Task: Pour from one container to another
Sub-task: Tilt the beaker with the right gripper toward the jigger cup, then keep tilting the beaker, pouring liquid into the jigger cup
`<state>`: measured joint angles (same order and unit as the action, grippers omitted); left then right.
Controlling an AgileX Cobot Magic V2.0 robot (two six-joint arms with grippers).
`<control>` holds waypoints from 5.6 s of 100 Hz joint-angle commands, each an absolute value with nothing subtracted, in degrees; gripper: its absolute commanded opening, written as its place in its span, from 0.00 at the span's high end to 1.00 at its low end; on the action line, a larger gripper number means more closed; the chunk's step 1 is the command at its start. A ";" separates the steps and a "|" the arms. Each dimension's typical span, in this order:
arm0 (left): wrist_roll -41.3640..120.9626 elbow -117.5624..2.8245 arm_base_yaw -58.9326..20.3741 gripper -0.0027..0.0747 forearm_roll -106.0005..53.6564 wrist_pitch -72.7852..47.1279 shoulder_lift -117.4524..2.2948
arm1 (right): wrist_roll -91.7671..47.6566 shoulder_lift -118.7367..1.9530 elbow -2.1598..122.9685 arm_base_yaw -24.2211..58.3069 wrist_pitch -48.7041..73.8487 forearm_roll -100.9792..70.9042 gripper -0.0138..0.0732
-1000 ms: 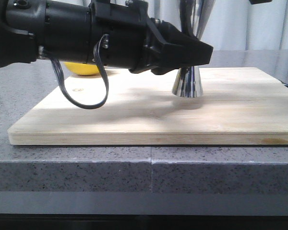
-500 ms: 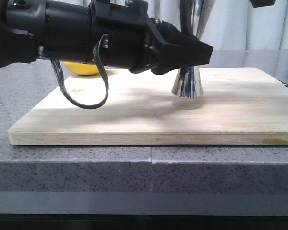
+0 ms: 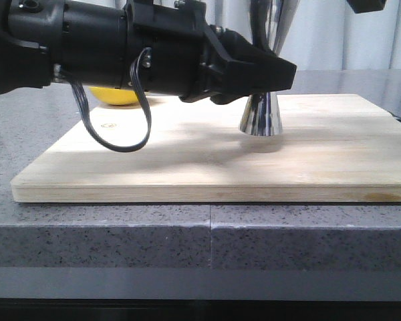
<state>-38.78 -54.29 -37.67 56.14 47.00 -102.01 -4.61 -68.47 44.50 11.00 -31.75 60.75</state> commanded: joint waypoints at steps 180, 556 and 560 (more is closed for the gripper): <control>-39.19 -55.80 -37.54 0.99 53.84 51.36 -98.81 | -12.20 -66.69 46.65 10.97 -33.30 58.94 0.44; -39.19 -55.80 -37.54 0.99 53.84 51.73 -98.81 | -21.57 -66.69 46.65 10.97 -32.20 64.17 0.44; -39.19 -55.80 -37.54 0.99 53.84 51.73 -98.81 | -21.57 -66.69 46.65 10.97 -32.20 64.17 0.44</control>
<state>-38.87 -54.29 -37.53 56.14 47.12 -102.01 -20.82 -68.47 44.50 11.00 -30.14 65.87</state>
